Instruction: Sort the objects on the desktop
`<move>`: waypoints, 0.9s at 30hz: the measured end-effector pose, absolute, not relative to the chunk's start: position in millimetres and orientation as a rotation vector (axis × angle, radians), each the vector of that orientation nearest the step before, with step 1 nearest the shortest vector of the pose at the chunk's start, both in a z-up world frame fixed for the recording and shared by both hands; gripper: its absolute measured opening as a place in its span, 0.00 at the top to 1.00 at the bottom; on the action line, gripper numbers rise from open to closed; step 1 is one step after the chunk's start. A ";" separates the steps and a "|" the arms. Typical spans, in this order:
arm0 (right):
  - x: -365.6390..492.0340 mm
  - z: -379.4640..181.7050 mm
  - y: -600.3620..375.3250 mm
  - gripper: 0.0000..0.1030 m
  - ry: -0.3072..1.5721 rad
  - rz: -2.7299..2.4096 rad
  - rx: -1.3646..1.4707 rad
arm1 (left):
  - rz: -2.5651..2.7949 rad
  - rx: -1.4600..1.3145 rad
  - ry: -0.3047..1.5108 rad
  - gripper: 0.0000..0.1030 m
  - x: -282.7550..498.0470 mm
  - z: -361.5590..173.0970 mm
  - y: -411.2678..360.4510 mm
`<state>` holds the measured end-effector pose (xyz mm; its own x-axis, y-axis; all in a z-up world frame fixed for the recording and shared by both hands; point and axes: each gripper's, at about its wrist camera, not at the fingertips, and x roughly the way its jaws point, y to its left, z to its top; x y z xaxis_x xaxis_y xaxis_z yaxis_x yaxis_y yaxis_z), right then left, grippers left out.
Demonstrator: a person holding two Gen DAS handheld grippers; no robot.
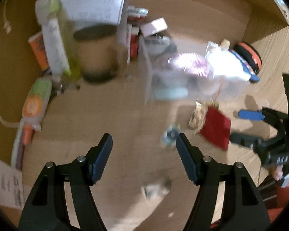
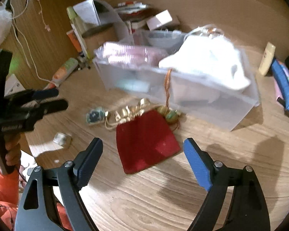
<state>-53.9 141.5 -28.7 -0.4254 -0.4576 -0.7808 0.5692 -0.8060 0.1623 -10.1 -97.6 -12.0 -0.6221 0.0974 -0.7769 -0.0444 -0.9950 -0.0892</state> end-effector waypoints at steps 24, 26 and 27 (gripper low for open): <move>-65.6 -48.6 98.7 0.55 0.285 -2.180 1.208 | 2.742 -1.352 -0.139 0.60 34.7 -47.8 -92.0; -65.9 -47.7 100.4 0.63 0.267 -2.158 1.204 | 2.746 -1.342 -0.145 0.60 35.8 -47.2 -92.2; -65.4 -47.2 101.3 0.74 0.254 -2.142 1.202 | 2.750 -1.338 -0.146 0.60 36.4 -47.0 -92.1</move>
